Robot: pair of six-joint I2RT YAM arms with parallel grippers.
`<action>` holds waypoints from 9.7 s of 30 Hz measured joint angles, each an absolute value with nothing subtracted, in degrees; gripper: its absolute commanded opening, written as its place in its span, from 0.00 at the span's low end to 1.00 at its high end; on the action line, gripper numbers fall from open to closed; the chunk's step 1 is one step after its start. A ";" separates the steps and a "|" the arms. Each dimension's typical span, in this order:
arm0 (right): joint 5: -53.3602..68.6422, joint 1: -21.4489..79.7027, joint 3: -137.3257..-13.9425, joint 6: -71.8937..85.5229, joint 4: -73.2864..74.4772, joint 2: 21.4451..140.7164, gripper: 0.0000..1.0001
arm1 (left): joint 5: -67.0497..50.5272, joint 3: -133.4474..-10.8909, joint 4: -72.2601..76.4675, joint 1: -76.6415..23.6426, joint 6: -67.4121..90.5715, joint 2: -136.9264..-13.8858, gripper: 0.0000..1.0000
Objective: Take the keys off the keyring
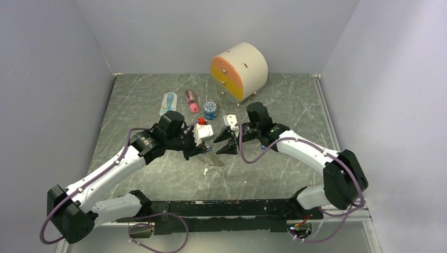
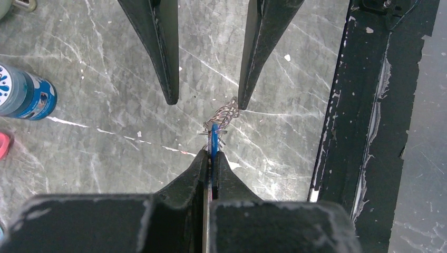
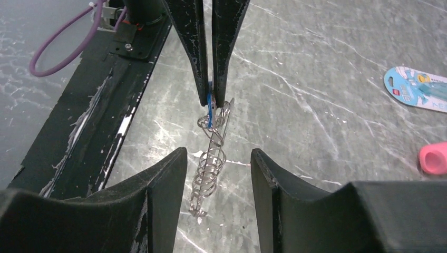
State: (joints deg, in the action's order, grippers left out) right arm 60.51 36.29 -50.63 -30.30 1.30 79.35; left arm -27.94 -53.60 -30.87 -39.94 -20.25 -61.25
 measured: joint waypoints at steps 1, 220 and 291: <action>60.86 36.29 -50.96 -30.70 1.74 79.70 0.50 | -28.16 -53.60 -30.89 -39.94 -20.25 -61.25 0.02; 58.15 38.22 -35.59 6.63 -62.37 82.37 0.00 | -14.28 -56.51 -32.77 -38.52 -12.03 -55.86 0.20; 69.43 38.50 -39.24 11.70 -60.27 85.62 0.00 | -38.94 -52.69 -27.07 -36.36 -15.68 -55.40 0.03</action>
